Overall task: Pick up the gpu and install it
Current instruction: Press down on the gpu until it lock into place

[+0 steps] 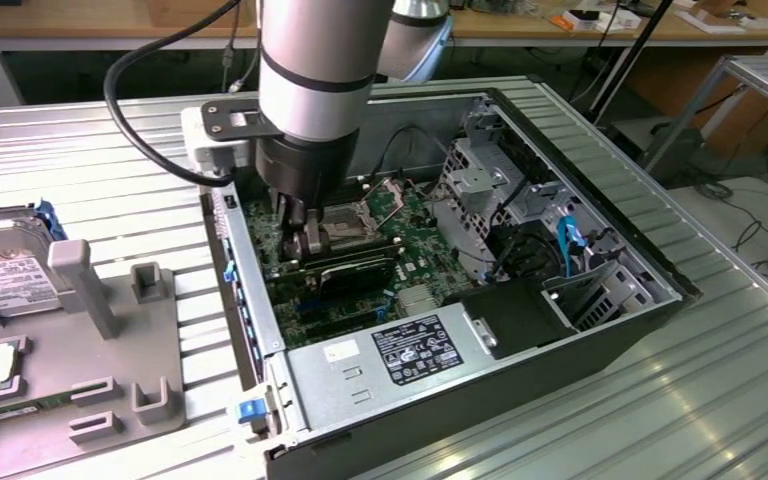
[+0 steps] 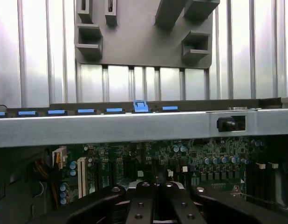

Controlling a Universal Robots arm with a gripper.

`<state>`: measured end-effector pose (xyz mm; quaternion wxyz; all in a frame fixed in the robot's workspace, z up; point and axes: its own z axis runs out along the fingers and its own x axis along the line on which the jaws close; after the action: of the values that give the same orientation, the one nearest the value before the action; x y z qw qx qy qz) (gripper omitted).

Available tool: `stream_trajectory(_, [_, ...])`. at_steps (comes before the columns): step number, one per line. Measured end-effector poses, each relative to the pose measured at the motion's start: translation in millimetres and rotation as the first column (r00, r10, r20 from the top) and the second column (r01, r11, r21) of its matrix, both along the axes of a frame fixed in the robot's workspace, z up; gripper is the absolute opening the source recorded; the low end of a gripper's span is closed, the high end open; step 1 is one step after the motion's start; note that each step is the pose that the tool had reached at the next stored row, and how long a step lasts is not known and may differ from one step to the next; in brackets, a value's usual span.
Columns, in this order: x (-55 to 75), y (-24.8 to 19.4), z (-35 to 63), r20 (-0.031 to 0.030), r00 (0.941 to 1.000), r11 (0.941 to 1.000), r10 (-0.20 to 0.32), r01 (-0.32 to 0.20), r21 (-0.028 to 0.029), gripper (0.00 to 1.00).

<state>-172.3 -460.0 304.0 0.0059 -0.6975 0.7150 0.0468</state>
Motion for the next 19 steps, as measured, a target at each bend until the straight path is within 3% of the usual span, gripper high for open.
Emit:
stream_trajectory(9, [-21.3,0.2,-0.1,0.0,0.9999,0.9999,-0.013,0.013,0.0001,0.11])
stream_trajectory(19, [-23.6,0.3,0.0,-0.0004,0.9999,0.9999,-0.014,0.014,0.0001,0.11])
